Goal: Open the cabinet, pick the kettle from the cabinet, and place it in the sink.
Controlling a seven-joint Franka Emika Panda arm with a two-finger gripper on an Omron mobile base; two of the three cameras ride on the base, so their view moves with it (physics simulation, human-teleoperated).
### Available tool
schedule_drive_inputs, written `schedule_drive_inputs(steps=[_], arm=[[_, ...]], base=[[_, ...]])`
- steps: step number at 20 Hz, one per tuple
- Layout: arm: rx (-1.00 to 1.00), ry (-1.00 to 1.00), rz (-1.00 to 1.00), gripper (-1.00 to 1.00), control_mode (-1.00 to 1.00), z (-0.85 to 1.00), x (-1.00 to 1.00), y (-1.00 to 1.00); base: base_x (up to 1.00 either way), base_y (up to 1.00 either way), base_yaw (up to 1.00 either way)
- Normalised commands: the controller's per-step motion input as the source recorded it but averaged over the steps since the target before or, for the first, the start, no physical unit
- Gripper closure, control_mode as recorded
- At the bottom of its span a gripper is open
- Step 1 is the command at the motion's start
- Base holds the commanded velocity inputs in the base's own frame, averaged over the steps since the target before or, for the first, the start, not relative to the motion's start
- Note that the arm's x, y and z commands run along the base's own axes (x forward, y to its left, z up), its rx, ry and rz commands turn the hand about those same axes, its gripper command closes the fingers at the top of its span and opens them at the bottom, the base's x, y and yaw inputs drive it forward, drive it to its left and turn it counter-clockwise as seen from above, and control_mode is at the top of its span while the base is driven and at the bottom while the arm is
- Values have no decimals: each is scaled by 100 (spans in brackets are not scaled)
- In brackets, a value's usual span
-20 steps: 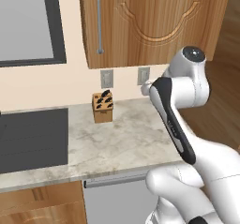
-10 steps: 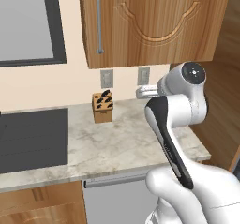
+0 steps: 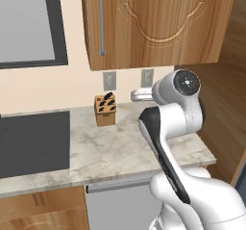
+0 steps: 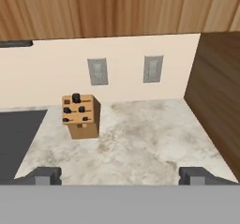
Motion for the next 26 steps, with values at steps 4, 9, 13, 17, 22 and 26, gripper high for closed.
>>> schedule_drive_inputs(steps=[4,9,13,17,22,26], arm=[[0,0,-1,-100,-100,24,0,26],[0,1,0,-100,-100,25,-5,20],[0,0,2,-100,-100,24,-13,22],[0,0,1,-100,-100,25,-12,21],[1,0,0,-100,-100,26,-8,18],[0,0,2,-100,-100,24,-4,16]], base=[[0,0,0],[0,0,0],[0,0,0],[0,0,0],[0,0,0],[0,0,0]])
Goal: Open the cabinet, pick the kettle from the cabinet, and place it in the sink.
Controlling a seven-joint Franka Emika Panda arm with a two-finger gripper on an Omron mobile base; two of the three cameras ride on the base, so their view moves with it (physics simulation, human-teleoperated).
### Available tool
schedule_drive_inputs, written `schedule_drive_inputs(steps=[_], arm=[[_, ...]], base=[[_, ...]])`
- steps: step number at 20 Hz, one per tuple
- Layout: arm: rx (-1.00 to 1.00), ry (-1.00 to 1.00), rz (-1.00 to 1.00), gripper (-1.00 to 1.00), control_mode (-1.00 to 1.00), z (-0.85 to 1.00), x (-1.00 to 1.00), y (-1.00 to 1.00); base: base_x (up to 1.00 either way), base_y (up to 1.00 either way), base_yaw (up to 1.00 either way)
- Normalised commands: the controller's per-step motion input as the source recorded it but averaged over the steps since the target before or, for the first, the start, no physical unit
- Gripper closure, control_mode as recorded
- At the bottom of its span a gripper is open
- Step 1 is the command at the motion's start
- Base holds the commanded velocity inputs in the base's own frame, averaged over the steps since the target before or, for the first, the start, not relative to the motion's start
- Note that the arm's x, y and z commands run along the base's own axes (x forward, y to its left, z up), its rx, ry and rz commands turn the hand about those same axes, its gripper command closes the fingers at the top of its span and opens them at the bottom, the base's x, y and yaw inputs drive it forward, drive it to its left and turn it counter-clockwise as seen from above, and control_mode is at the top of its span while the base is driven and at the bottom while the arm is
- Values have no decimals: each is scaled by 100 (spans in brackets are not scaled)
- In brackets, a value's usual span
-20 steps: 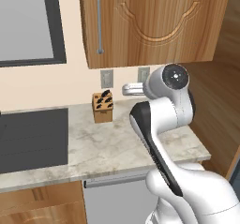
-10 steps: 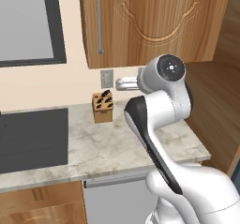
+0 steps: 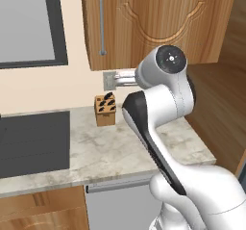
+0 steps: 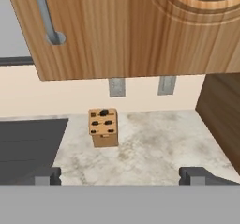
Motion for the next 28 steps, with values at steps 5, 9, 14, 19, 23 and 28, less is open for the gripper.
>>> schedule_drive_inputs(steps=[5,9,14,19,23,28], arm=[[1,0,2,-100,-100,23,0,15],[1,0,2,-100,-100,20,0,13],[0,0,1,-100,-100,18,1,16],[0,-4,0,-100,-100,16,6,18],[0,-5,1,-100,-100,15,12,18],[0,-1,0,-100,-100,15,18,12]], base=[[0,0,0],[0,0,0],[0,0,0],[0,0,0],[0,0,0],[0,0,0]])
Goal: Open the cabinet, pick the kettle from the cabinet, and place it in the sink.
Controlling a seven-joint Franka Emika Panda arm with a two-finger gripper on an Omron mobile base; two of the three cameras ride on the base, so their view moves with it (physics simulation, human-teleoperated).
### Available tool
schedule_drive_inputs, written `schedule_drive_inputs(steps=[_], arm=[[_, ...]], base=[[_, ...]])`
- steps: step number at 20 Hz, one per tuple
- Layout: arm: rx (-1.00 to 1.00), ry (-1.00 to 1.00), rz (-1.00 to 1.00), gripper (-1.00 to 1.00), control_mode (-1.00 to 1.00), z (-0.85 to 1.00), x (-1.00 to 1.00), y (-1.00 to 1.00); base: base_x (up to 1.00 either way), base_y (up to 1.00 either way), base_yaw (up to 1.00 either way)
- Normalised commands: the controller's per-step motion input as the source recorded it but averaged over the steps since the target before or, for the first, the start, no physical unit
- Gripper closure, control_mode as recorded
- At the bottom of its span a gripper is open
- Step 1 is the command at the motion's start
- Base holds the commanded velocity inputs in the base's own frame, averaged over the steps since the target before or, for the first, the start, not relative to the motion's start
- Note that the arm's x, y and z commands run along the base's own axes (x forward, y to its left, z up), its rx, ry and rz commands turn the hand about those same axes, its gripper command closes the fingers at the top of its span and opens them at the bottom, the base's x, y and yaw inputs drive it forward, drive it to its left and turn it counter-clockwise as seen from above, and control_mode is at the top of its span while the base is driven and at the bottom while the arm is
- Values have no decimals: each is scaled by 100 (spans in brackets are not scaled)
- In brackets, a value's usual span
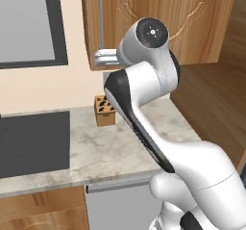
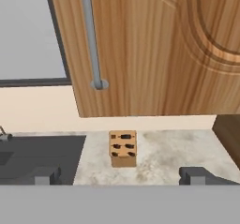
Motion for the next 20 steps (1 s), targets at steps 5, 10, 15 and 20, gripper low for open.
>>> schedule_drive_inputs(steps=[5,10,15,20], arm=[[0,-1,1,-100,-100,14,25,10],[0,-7,7,-100,-100,7,25,5],[0,-14,10,-100,-100,5,26,1],[0,-8,6,-100,-100,9,22,1]], base=[[0,0,0],[0,0,0],[0,0,0],[0,0,0]])
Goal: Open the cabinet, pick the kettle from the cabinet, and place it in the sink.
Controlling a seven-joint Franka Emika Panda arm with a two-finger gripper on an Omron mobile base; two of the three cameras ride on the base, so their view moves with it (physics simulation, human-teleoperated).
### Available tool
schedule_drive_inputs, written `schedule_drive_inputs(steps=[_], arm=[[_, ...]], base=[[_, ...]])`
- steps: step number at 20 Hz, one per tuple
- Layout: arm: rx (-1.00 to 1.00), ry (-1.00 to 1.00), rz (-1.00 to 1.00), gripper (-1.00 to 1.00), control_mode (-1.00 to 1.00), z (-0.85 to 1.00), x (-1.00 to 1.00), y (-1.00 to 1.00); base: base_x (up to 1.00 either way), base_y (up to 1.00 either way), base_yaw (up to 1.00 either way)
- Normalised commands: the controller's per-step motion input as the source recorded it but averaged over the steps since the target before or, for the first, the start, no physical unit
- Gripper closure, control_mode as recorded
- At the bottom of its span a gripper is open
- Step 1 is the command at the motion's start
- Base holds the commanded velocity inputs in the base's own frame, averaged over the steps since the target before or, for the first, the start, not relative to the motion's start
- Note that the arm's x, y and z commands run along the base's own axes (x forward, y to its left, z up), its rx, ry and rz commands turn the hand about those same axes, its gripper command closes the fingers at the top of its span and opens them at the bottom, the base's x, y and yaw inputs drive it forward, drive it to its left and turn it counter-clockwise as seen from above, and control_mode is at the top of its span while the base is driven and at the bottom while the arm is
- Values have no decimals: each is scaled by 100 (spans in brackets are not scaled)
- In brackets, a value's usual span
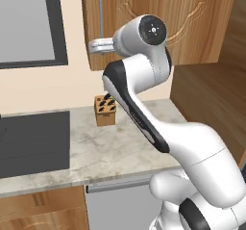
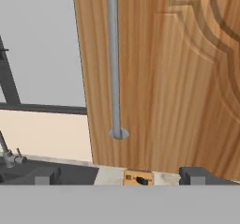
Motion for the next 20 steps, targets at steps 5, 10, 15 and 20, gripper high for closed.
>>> schedule_drive_inputs(steps=[5,10,15,20], arm=[[0,0,0,-100,-100,11,23,5],[0,0,0,-100,-100,10,27,7],[0,0,0,-100,-100,9,29,10],[0,0,0,-100,-100,5,28,11]], base=[[0,0,0],[0,0,0],[0,0,0],[0,0,0]])
